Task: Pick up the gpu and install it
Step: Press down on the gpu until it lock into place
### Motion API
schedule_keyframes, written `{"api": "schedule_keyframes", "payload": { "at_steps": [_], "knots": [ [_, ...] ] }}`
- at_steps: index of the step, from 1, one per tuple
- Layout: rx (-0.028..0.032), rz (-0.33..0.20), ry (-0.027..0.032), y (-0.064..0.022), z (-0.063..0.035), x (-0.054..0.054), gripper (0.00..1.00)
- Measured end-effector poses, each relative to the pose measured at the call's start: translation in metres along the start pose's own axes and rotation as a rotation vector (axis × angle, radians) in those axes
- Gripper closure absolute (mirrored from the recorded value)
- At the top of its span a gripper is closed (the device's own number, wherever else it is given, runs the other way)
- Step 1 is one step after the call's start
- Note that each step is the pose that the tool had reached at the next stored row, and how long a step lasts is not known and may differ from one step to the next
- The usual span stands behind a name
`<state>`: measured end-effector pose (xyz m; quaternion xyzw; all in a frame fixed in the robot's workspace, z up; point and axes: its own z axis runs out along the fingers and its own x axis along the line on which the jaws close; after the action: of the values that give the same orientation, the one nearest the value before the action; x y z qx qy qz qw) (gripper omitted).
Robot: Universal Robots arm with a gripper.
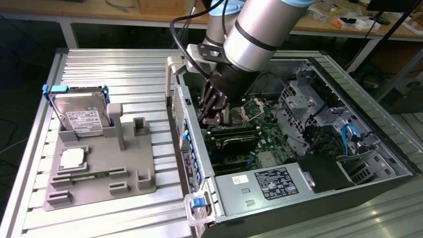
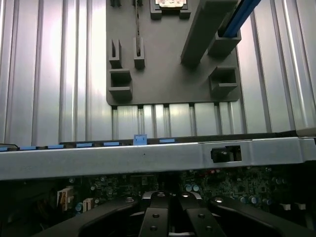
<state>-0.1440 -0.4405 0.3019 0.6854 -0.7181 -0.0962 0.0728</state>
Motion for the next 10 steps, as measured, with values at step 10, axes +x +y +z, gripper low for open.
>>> {"api": "schedule_keyframes", "payload": {
  "at_steps": [10],
  "knots": [
    [0.0001,0.0,-0.0021,0.0006,0.0002,0.005,0.89]
  ]
}}
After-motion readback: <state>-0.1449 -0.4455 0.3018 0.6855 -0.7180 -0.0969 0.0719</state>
